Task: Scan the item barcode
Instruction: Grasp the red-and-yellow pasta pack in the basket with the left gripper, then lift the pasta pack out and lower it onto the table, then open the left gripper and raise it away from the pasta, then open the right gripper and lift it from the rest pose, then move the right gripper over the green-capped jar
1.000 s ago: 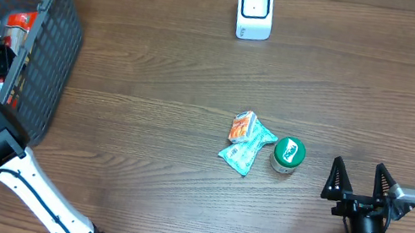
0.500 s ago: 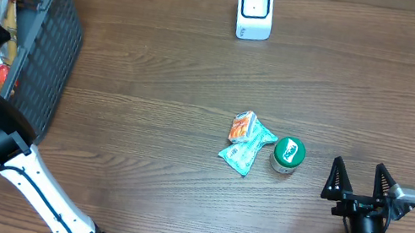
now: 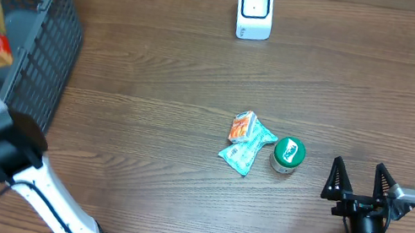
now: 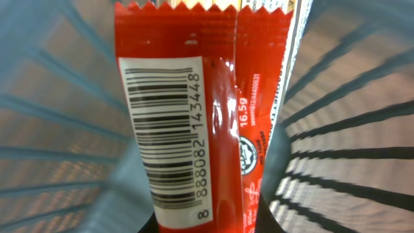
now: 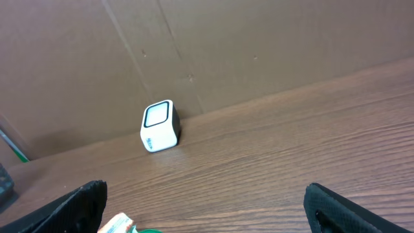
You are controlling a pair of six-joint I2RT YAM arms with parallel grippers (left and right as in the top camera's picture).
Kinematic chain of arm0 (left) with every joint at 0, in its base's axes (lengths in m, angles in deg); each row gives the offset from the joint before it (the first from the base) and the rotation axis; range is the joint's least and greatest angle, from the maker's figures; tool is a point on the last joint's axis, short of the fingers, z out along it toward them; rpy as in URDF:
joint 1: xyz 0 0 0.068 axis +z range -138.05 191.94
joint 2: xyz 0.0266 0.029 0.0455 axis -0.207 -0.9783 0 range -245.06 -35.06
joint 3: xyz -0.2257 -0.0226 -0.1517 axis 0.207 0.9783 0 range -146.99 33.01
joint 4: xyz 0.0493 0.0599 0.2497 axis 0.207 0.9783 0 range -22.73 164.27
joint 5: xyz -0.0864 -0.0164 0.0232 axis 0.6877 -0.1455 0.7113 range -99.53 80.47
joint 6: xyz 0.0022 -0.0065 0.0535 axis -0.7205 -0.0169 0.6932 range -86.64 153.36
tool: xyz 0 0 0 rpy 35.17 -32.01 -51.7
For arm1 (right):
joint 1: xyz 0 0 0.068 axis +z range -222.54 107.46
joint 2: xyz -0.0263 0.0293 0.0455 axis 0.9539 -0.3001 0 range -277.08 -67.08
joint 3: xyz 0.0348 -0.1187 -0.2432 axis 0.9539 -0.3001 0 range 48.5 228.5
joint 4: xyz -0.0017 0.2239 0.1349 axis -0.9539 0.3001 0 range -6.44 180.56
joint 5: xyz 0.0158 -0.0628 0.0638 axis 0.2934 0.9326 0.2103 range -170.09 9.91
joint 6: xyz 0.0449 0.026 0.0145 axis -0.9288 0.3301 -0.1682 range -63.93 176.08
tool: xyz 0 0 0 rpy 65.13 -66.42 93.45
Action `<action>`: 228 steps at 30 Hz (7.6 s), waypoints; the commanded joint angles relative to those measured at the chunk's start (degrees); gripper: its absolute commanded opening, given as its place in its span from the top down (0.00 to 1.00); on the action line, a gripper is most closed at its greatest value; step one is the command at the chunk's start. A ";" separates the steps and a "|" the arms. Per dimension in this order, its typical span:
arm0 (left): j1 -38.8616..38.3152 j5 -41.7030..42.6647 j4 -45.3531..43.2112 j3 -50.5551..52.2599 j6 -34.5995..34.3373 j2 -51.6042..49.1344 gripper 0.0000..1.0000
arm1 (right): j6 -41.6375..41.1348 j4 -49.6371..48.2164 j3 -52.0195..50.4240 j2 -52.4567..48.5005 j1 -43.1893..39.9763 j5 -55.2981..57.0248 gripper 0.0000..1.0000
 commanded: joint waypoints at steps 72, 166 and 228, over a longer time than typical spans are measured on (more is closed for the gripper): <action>-47.56 -11.78 -8.68 60.59 -21.79 20.98 0.21 | 0.24 -0.28 -0.61 0.55 -0.07 0.15 0.00; -27.12 -5.90 11.54 36.70 -7.87 20.96 0.00 | 2.62 -0.94 -0.59 0.55 -0.13 6.08 0.00; -27.12 -5.90 11.54 36.70 -7.87 20.96 0.00 | -12.24 61.94 84.35 -80.04 2.73 -27.21 0.00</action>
